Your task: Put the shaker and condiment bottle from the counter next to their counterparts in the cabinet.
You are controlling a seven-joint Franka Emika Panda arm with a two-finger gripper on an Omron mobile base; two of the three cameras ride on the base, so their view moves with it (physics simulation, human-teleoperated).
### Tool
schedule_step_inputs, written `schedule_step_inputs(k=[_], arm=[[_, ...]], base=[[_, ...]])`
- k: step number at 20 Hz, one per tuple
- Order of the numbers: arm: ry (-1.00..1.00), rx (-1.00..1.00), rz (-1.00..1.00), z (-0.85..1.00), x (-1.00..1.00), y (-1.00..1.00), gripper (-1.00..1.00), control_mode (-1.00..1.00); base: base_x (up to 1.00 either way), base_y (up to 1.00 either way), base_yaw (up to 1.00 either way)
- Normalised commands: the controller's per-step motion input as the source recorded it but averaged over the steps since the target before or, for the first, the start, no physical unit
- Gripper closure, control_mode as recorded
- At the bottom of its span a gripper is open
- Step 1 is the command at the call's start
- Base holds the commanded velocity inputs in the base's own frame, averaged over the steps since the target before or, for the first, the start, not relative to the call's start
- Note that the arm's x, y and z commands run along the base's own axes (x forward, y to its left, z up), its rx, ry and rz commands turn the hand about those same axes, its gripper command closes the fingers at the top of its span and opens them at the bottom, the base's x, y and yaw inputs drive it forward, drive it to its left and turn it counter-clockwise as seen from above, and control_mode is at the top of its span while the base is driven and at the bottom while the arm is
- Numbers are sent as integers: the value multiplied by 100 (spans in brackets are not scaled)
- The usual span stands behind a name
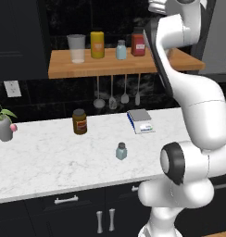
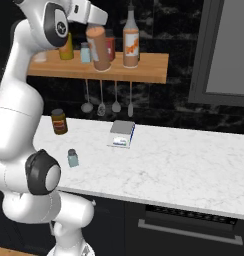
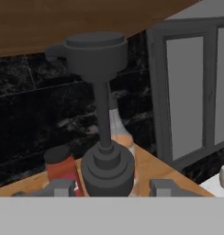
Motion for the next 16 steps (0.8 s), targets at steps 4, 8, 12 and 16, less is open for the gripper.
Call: schedule_step_inputs(k=[4,8,12,16], arm=[[3,0,0,0,29,0,100,-100],[1,0,0,-1,34,0,100,-100],[0,0,0,-12,32,0,100,-100],[2,0,0,-8,30,0,100,-100]], base=[[0,0,0],[0,0,0],[0,0,0],[0,0,0]])
